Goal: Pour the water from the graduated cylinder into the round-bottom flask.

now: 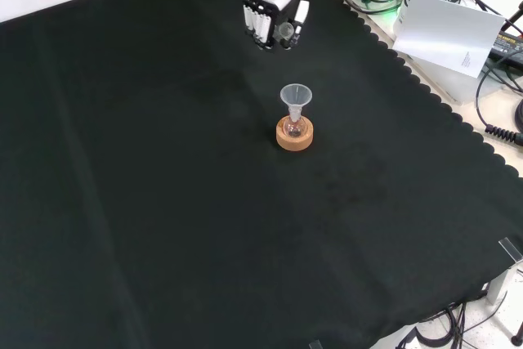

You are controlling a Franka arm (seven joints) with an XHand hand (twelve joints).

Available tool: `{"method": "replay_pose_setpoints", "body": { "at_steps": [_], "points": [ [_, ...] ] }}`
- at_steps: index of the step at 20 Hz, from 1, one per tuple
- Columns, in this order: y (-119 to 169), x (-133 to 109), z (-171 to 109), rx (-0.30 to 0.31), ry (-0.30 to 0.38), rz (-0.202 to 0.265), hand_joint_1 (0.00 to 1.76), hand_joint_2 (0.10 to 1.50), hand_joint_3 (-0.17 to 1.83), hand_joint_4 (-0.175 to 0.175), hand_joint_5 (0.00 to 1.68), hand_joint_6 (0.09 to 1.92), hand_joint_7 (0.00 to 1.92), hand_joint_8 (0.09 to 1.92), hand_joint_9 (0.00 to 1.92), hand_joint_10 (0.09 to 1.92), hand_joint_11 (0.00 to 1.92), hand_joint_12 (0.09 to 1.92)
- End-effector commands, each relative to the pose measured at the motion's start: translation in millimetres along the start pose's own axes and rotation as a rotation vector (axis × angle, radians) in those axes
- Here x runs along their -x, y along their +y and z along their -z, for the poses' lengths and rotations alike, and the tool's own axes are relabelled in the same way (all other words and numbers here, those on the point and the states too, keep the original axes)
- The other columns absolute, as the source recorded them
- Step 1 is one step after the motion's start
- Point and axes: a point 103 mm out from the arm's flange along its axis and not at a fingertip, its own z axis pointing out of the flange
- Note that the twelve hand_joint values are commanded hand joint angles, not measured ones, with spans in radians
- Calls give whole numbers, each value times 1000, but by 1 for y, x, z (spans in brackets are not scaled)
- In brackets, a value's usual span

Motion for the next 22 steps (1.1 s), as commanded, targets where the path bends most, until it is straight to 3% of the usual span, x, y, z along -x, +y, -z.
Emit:
{"method": "replay_pose_setpoints", "body": {
  "at_steps": [1,13,22],
  "points": [
    [-12,-11,-19,-145,-70,20,1273,1077,-1,-175,1051,895,1080,873,1470,87,1258,732],
    [5,-18,-16,-296,-125,-19,1274,1077,-1,-175,1052,892,1082,870,1472,87,1258,728],
    [12,-25,-15,-347,-234,-73,1274,1077,-1,-175,1052,892,1082,870,1471,87,1261,727]
  ]
}}
